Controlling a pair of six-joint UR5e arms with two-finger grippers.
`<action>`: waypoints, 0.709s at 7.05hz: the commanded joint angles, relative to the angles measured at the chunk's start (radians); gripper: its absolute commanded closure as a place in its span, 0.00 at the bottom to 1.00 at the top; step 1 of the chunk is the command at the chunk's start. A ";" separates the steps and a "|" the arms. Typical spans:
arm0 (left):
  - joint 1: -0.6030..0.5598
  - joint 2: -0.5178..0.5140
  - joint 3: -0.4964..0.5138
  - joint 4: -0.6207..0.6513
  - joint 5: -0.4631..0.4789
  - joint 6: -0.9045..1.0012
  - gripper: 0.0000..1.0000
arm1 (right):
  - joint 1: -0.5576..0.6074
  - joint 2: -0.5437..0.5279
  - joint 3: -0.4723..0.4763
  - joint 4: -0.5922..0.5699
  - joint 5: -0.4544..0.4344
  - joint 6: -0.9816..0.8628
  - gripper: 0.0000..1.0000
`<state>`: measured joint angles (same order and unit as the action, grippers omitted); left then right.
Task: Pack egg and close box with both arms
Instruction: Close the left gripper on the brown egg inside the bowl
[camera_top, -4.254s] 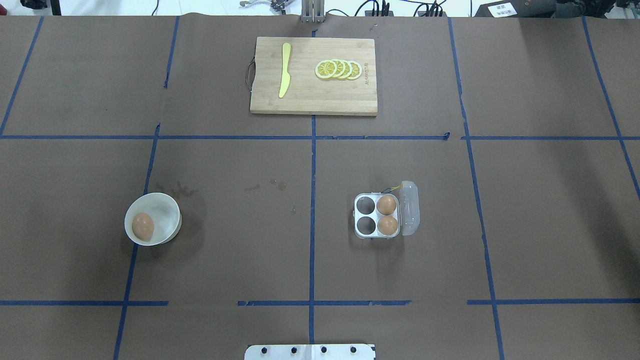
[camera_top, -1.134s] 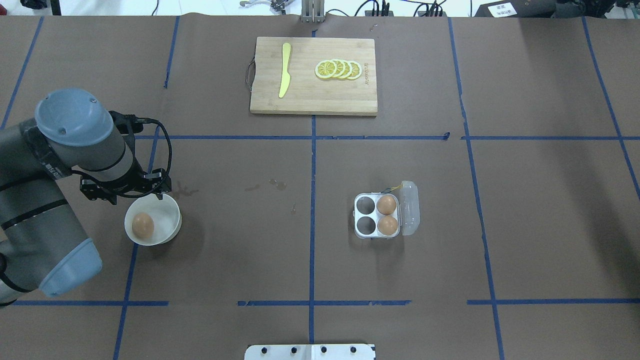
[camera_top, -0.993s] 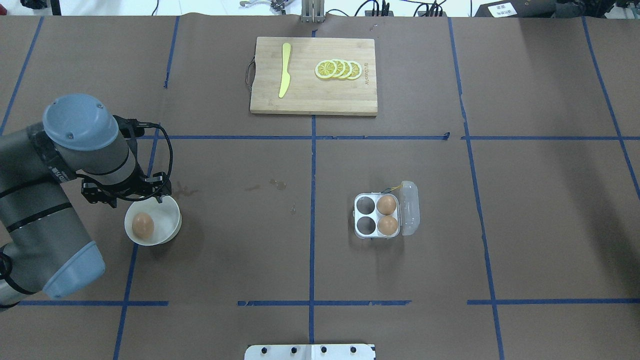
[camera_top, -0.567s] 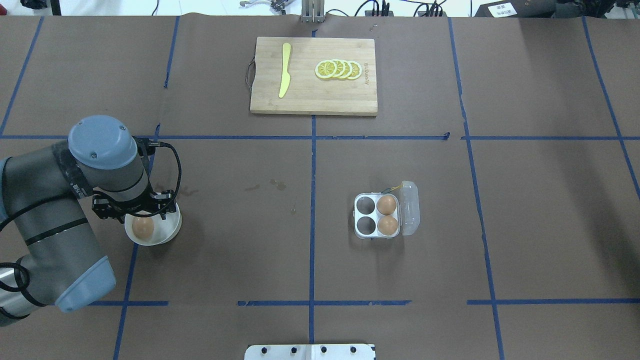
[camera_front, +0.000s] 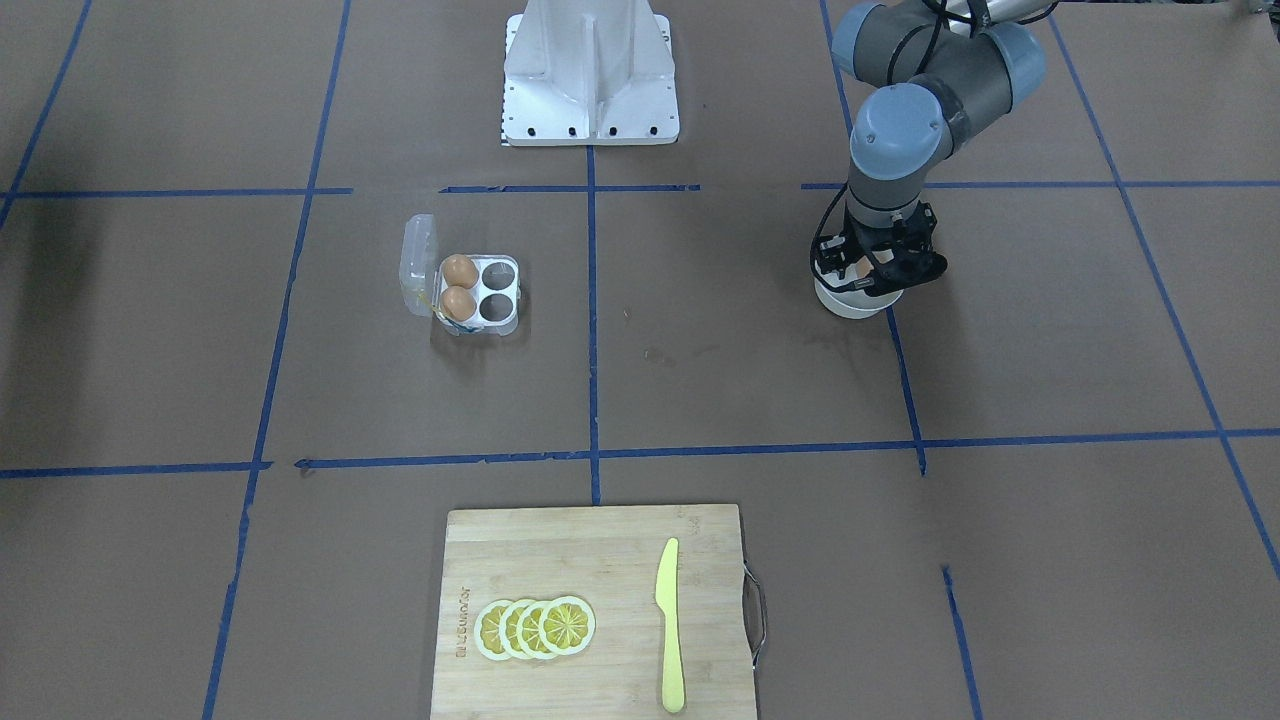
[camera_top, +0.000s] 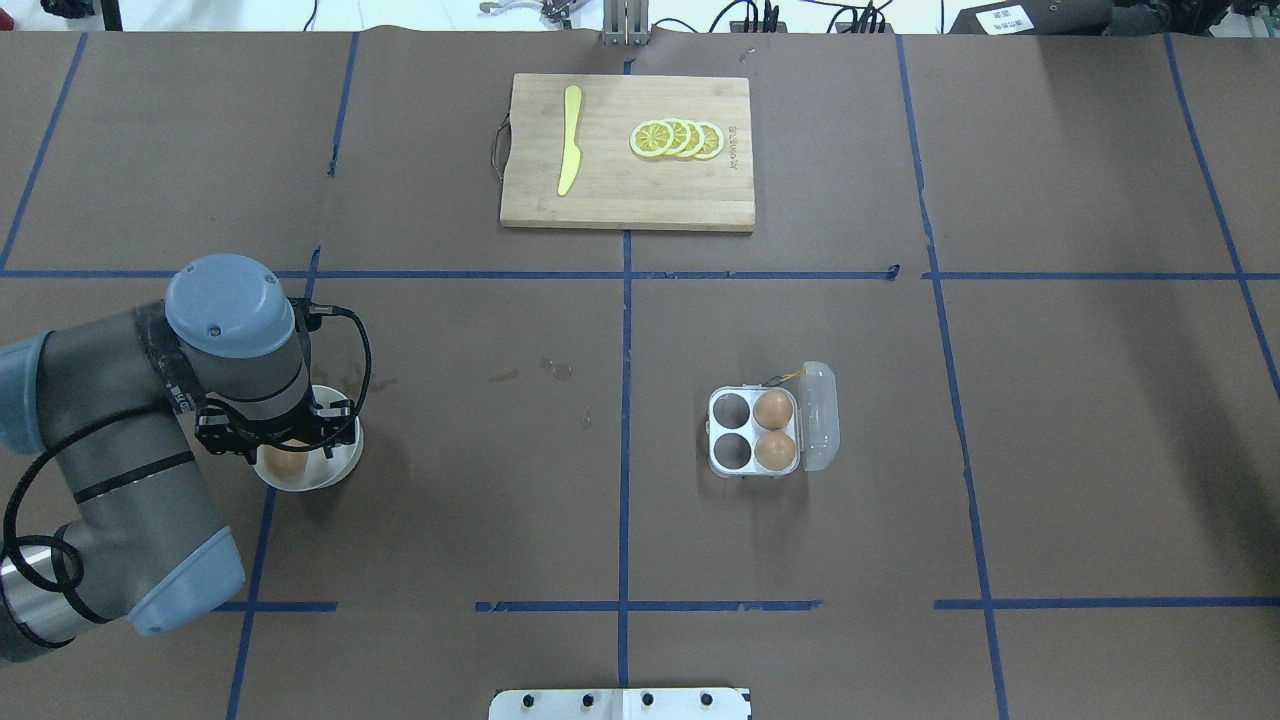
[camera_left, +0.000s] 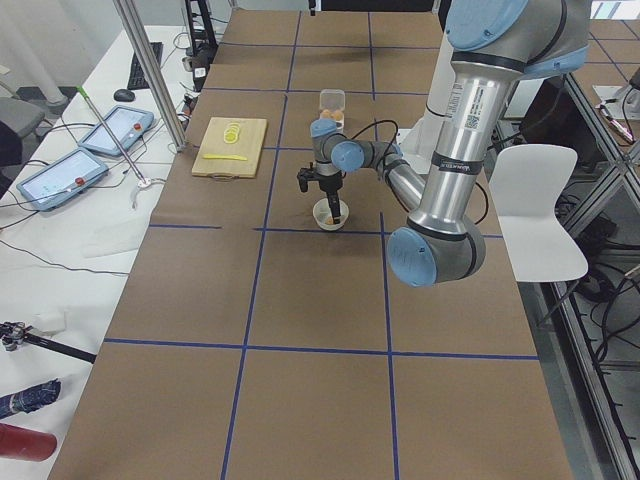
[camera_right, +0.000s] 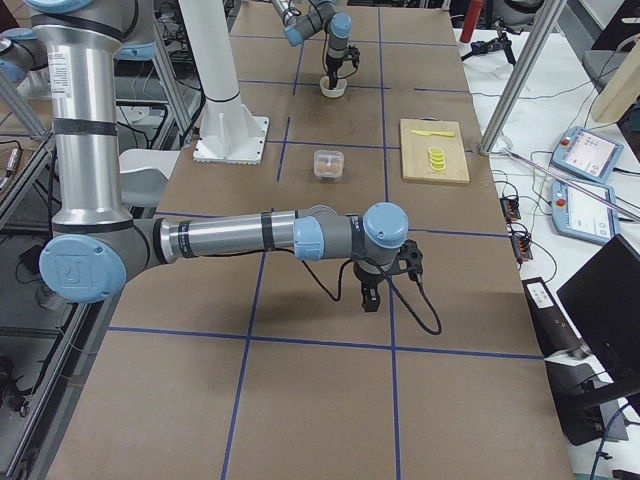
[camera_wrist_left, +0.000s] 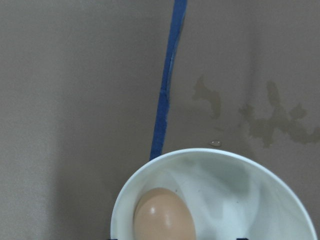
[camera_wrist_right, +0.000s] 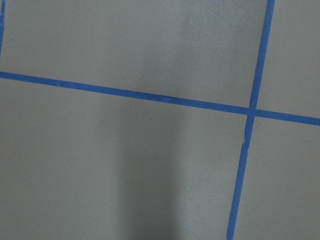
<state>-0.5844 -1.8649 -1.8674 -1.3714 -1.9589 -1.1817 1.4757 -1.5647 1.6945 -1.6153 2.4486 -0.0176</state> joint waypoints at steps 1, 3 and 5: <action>0.003 0.000 0.004 0.000 0.000 0.001 0.22 | 0.000 0.000 -0.001 0.000 0.001 -0.001 0.00; 0.031 -0.008 0.014 0.000 0.017 0.002 0.22 | 0.000 0.000 -0.006 0.000 0.001 -0.001 0.00; 0.032 -0.022 0.036 0.000 0.023 0.007 0.25 | 0.000 0.000 -0.009 0.000 0.001 -0.002 0.00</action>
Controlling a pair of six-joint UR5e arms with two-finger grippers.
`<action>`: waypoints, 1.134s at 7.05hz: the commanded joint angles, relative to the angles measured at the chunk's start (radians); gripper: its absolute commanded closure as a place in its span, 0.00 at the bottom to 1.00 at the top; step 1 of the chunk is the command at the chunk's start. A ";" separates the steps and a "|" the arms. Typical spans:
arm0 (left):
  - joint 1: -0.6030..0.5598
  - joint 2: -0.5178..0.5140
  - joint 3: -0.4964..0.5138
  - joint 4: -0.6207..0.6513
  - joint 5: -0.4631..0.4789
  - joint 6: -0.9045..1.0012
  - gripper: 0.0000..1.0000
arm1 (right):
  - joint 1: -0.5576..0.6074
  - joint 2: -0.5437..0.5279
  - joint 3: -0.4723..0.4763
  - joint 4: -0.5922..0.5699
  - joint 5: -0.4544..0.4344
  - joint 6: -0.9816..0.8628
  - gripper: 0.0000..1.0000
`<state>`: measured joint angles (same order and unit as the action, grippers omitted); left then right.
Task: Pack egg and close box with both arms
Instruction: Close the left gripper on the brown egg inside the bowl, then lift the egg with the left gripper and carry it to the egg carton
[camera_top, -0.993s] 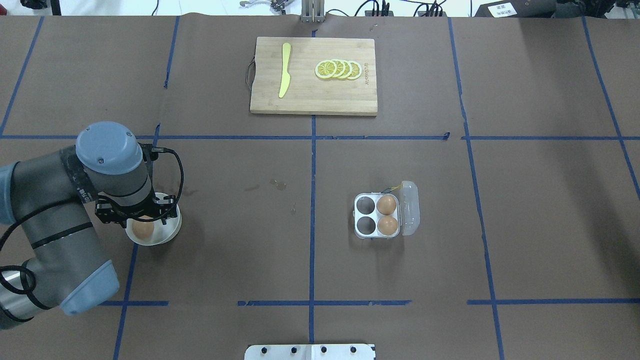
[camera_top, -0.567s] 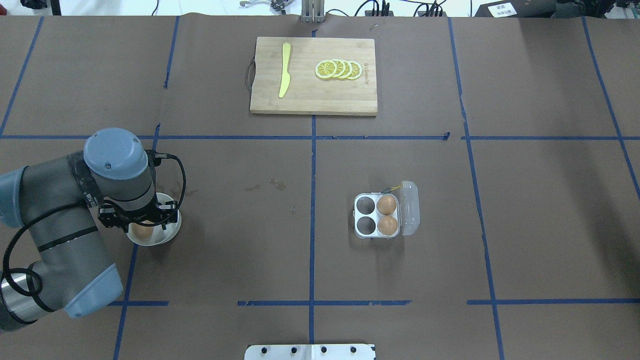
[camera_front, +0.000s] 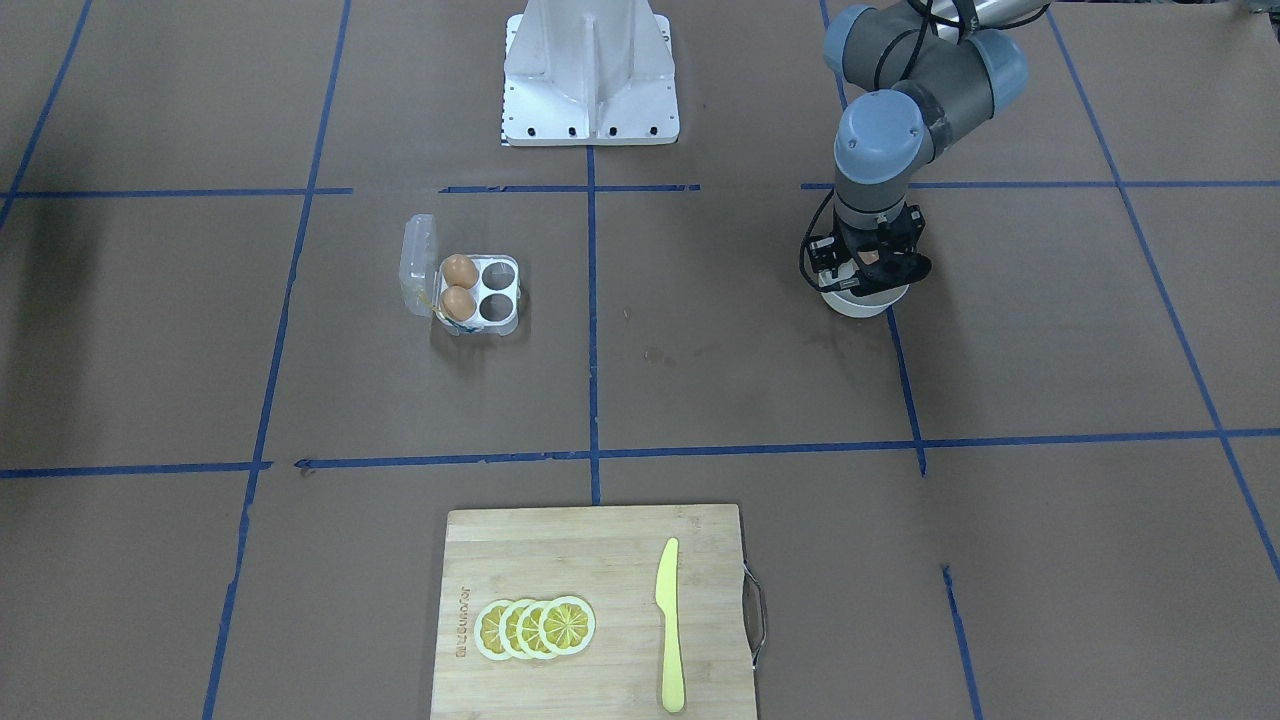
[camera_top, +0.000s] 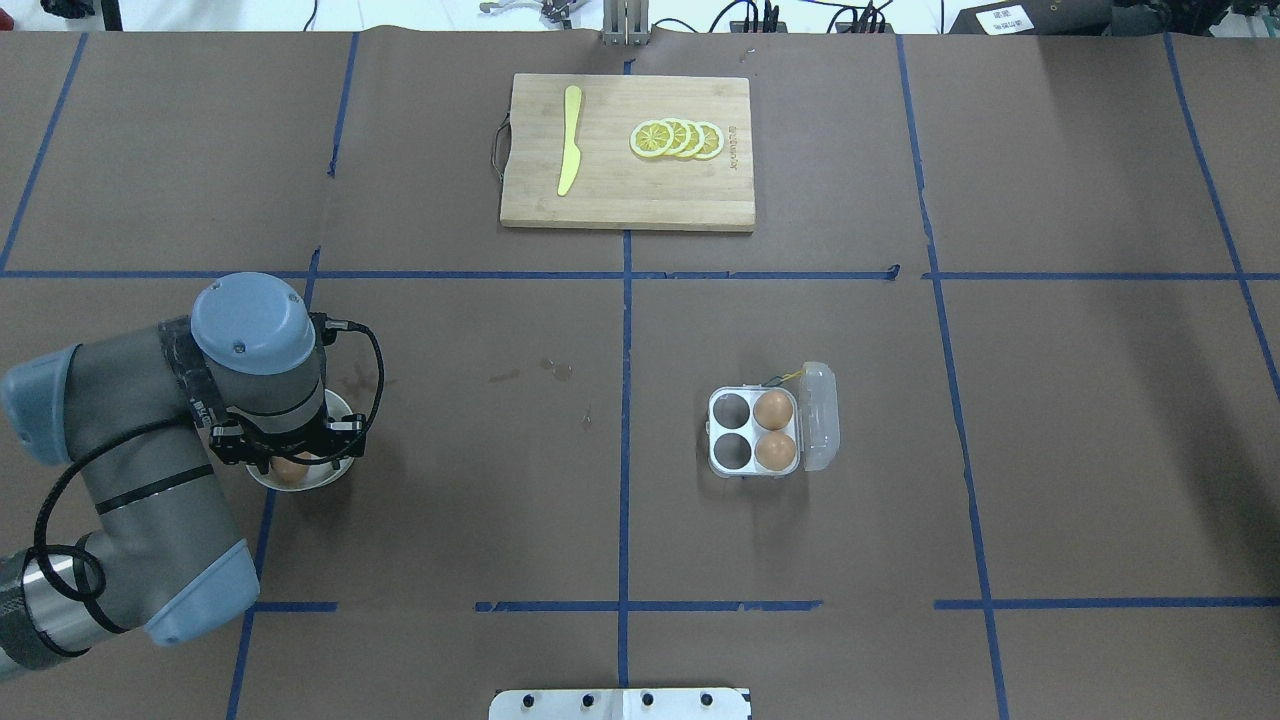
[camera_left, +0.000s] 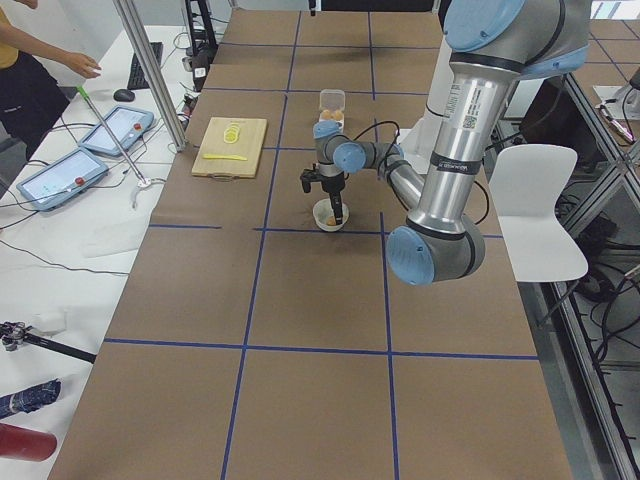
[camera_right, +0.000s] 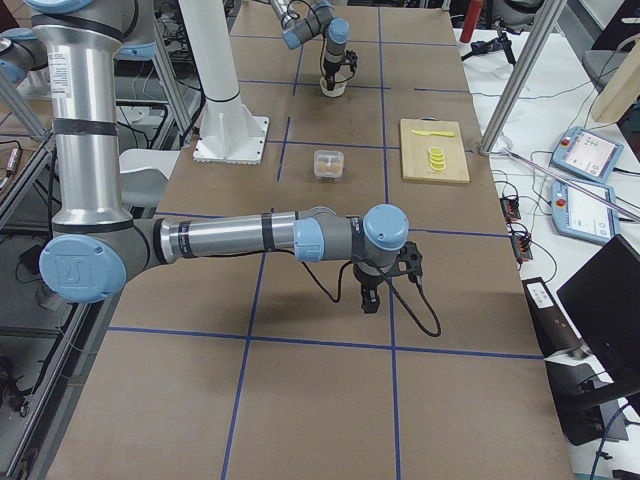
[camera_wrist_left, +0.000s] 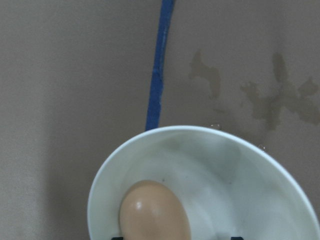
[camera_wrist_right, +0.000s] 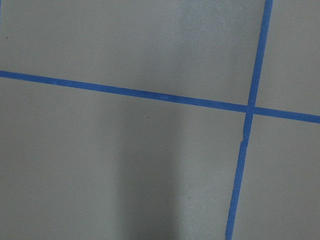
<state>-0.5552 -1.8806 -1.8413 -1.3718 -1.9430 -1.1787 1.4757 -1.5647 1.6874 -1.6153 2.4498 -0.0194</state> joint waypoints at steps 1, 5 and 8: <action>0.000 -0.003 0.008 0.002 0.007 0.005 0.33 | 0.000 0.000 -0.005 0.000 0.000 -0.001 0.00; -0.034 -0.009 -0.089 0.093 0.009 0.087 1.00 | 0.000 0.000 -0.021 0.000 0.012 -0.001 0.00; -0.147 -0.121 -0.148 0.204 0.007 0.168 1.00 | 0.000 -0.009 -0.011 0.002 0.026 -0.001 0.00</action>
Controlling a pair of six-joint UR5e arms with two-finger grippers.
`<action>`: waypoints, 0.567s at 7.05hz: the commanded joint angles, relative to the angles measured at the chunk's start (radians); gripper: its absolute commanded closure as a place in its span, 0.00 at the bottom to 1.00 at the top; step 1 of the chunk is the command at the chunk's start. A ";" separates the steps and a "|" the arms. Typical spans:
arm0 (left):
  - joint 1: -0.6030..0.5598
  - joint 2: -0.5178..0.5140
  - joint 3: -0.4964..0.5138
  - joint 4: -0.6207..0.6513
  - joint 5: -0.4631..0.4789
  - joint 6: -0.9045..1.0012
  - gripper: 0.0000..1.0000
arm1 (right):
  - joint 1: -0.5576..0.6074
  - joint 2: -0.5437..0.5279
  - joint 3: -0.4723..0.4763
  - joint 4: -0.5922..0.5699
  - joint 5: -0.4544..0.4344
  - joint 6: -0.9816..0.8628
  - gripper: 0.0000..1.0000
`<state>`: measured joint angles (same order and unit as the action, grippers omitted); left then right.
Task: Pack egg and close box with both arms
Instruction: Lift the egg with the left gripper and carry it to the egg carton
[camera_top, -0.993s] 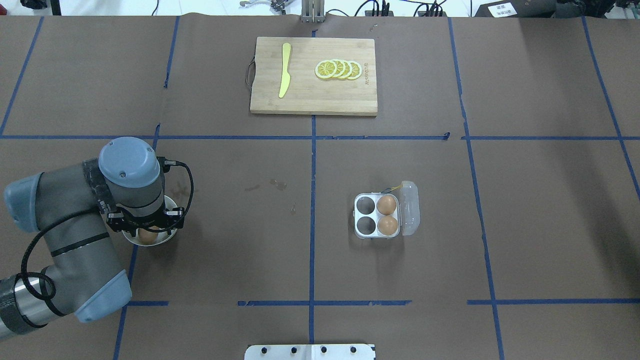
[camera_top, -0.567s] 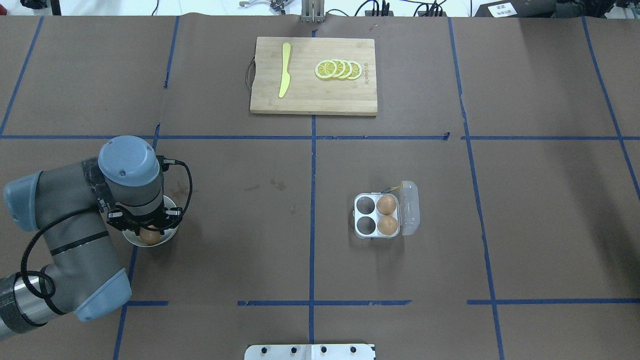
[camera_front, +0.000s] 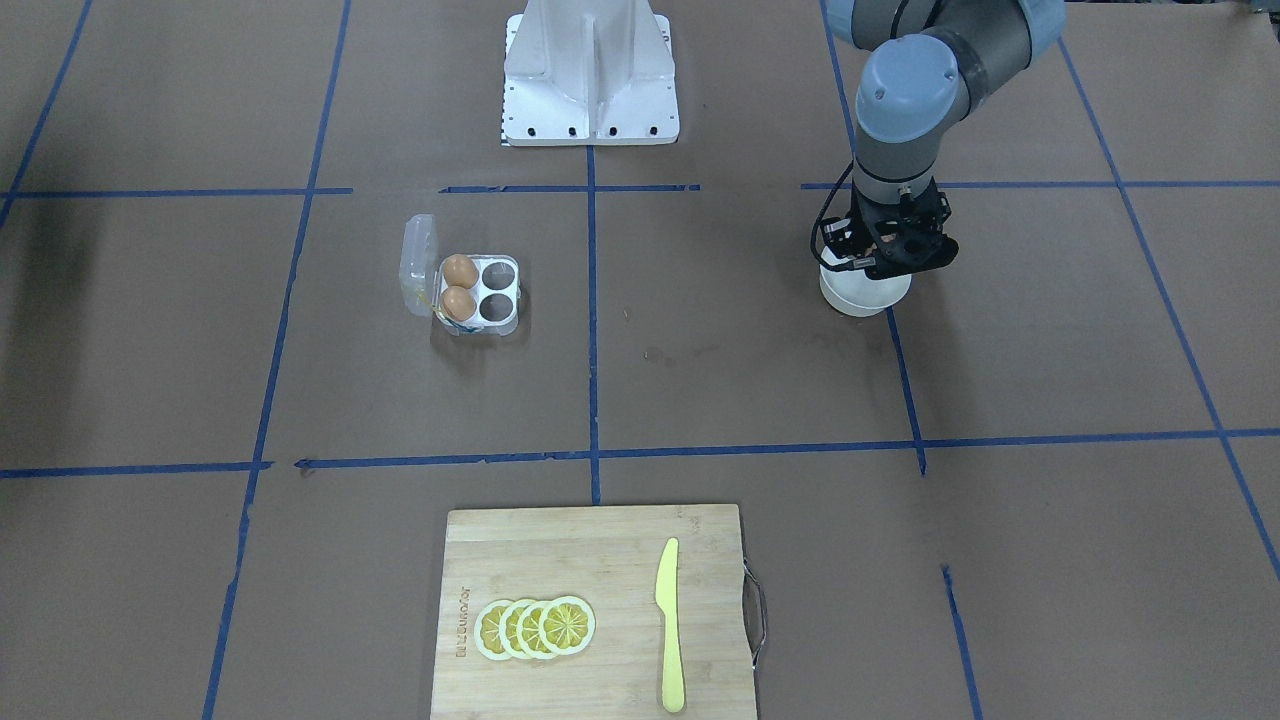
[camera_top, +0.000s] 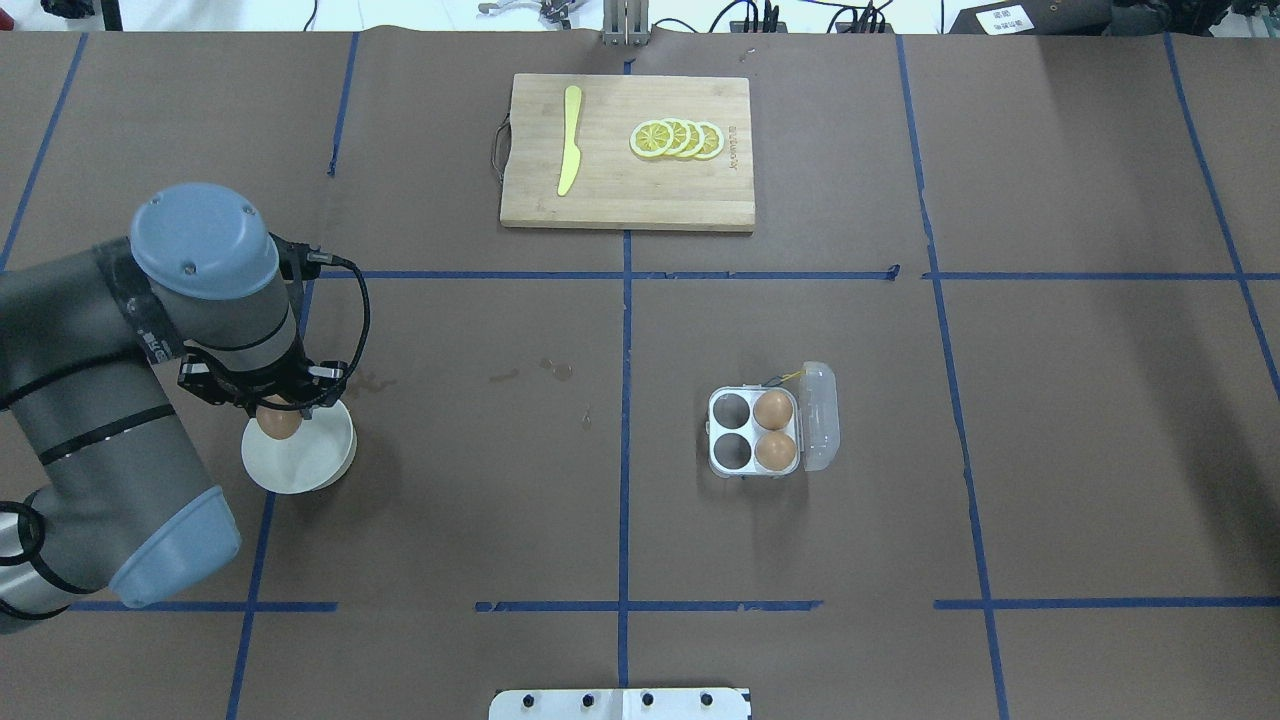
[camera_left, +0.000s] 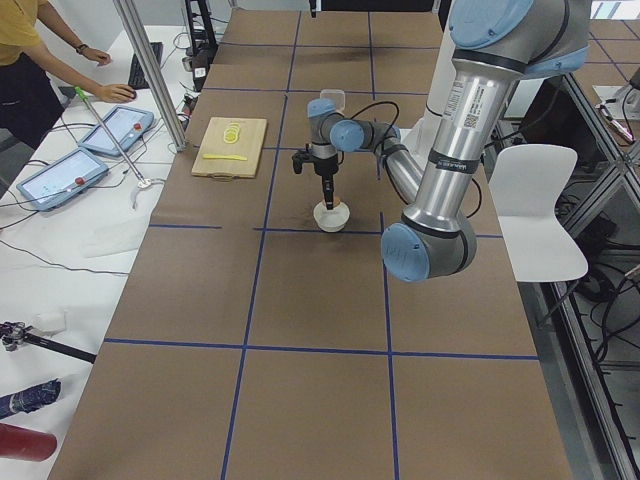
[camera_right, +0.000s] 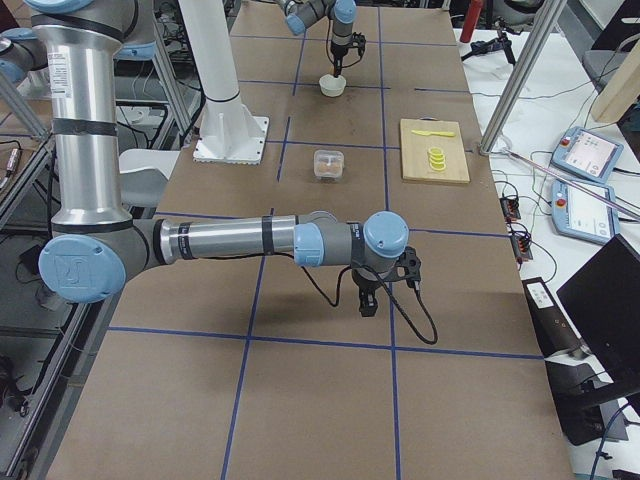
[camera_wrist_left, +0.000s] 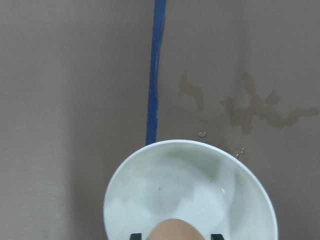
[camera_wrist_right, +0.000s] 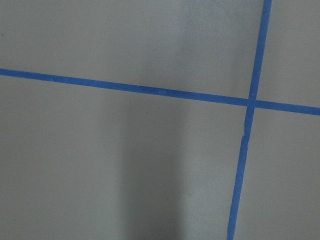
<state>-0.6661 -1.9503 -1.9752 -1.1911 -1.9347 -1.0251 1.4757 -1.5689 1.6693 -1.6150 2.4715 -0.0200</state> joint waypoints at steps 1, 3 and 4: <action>-0.037 -0.123 -0.016 0.022 -0.003 0.011 1.00 | 0.000 -0.003 0.009 0.001 0.004 0.000 0.00; -0.015 -0.246 -0.008 0.010 -0.018 0.002 1.00 | 0.000 -0.003 0.021 0.001 0.004 0.003 0.00; 0.037 -0.293 -0.001 -0.048 -0.015 0.000 1.00 | 0.000 0.000 0.020 0.001 0.004 0.003 0.00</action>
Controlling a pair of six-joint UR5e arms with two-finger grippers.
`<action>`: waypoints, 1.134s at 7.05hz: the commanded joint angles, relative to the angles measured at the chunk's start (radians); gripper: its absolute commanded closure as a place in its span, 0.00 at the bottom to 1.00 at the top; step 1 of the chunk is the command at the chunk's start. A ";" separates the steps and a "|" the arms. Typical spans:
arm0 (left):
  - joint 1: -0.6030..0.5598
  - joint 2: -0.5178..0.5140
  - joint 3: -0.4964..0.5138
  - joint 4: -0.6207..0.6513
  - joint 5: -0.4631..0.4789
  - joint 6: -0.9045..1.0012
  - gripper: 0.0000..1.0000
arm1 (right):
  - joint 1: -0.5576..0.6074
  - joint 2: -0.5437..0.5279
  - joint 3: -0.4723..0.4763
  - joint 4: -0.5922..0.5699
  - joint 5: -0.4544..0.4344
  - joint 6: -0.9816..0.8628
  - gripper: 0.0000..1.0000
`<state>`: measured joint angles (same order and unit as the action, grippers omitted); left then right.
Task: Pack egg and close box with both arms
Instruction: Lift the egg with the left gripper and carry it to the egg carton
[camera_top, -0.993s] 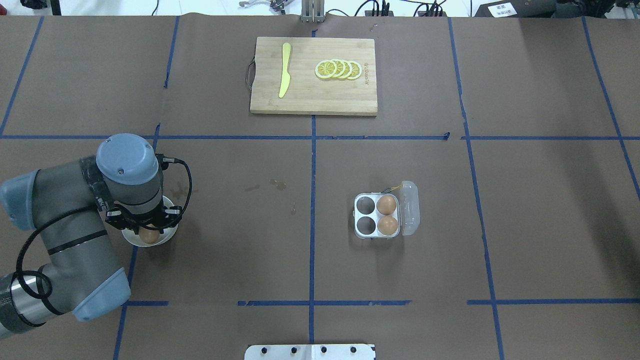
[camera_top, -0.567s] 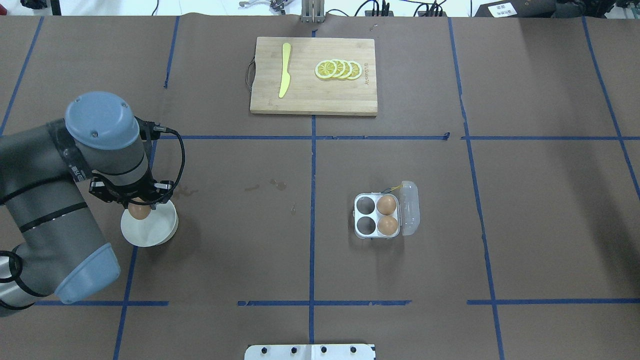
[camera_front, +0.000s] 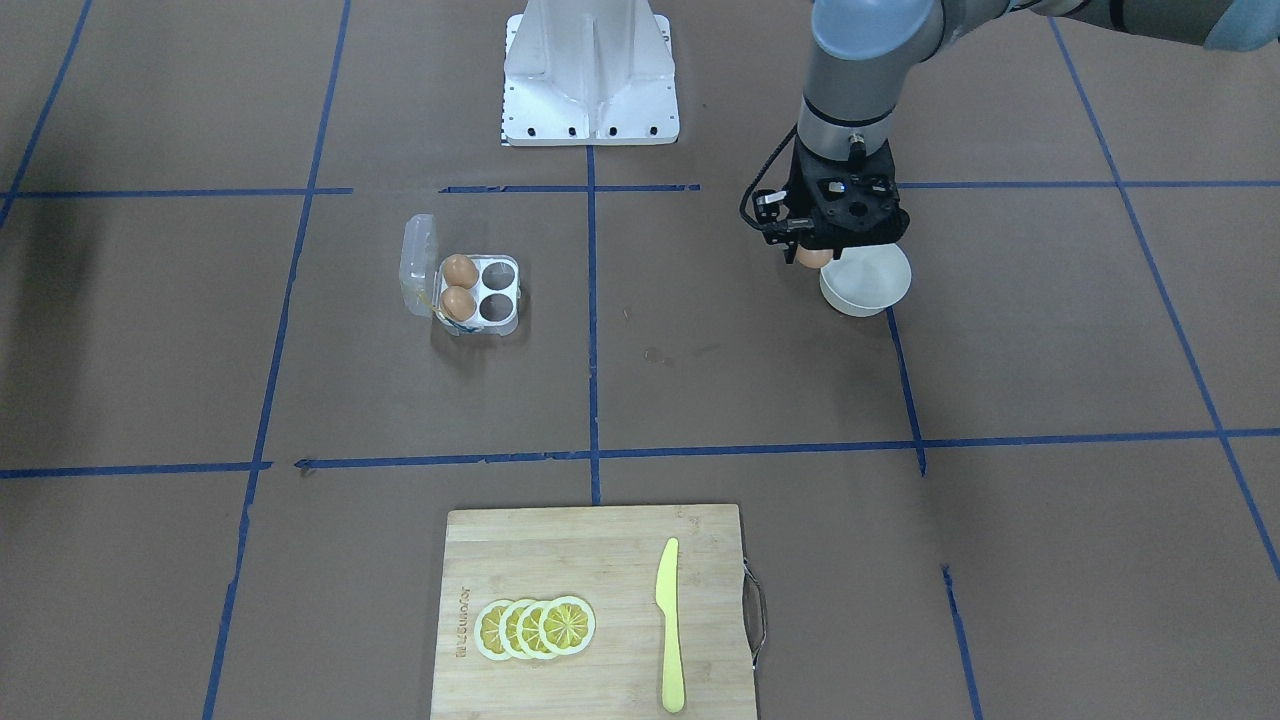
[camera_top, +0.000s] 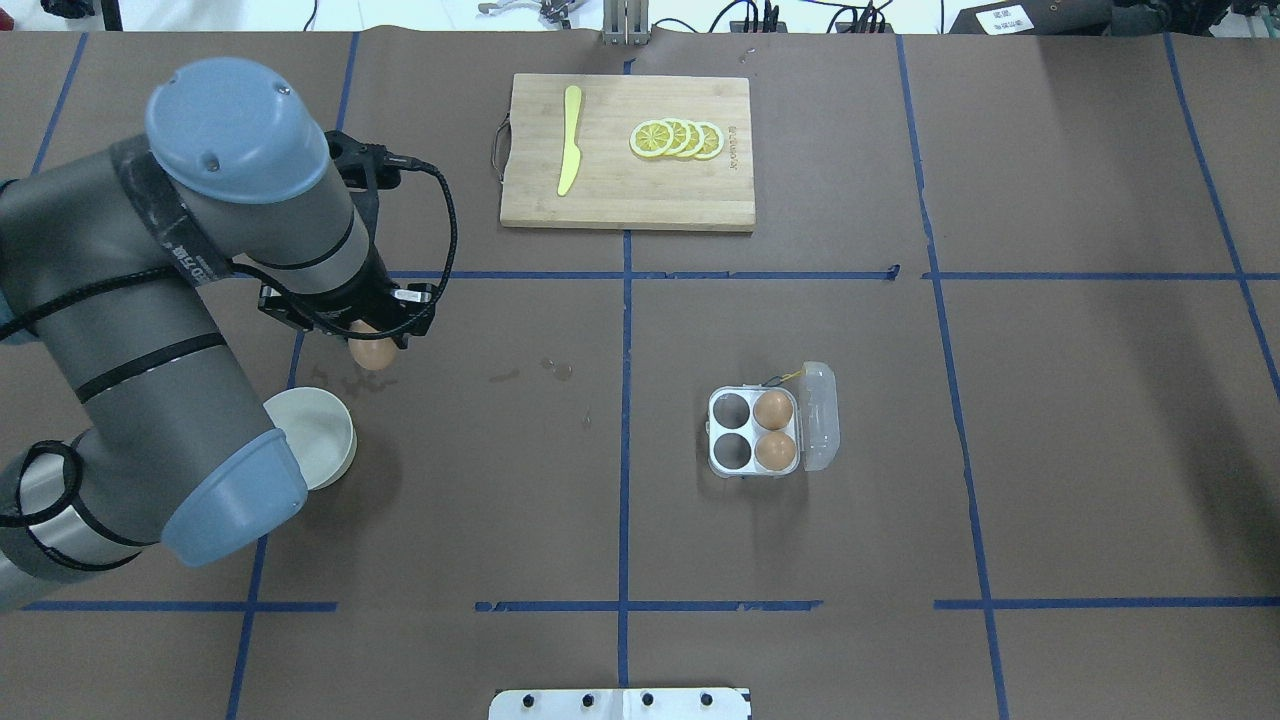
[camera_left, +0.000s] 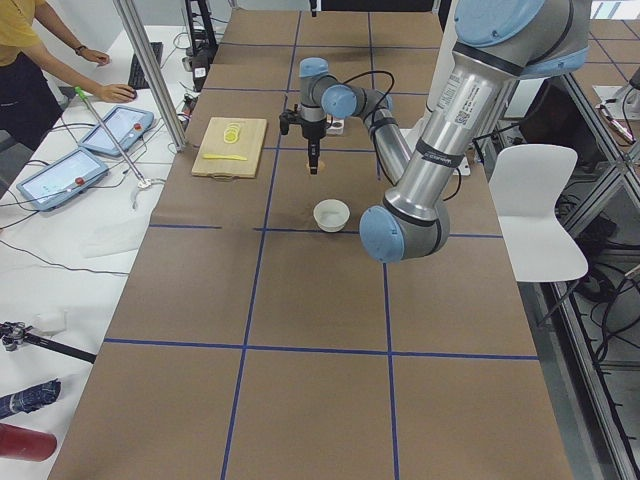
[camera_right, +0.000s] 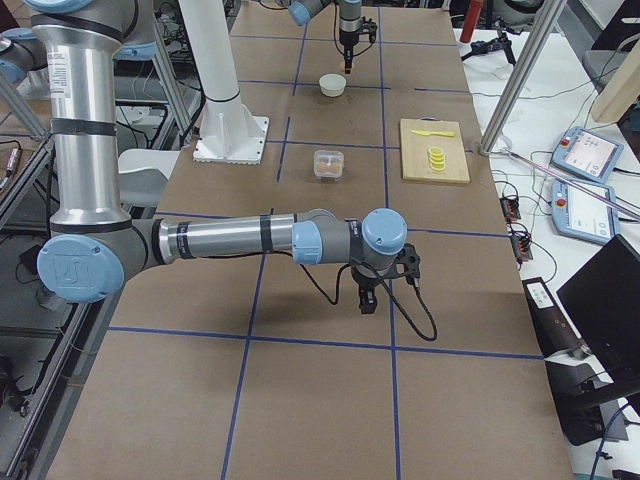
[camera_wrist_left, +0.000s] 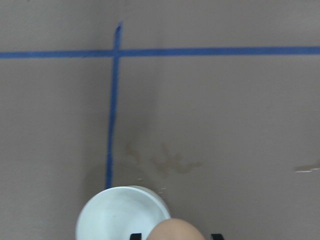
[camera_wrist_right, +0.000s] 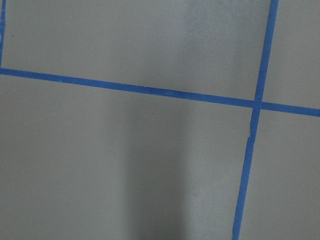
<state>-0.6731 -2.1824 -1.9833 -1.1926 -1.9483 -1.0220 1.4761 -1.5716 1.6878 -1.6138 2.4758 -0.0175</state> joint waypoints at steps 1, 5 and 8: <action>0.071 -0.068 0.012 -0.150 0.003 -0.001 1.00 | 0.000 0.004 0.003 0.000 0.000 0.001 0.00; 0.174 -0.227 0.279 -0.445 0.026 -0.028 1.00 | 0.000 0.004 0.009 0.000 0.000 0.002 0.00; 0.214 -0.344 0.484 -0.559 0.052 -0.102 1.00 | 0.000 -0.001 0.016 0.000 0.000 0.002 0.00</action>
<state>-0.4686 -2.4871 -1.5773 -1.6997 -1.8999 -1.0885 1.4757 -1.5709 1.7021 -1.6138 2.4758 -0.0154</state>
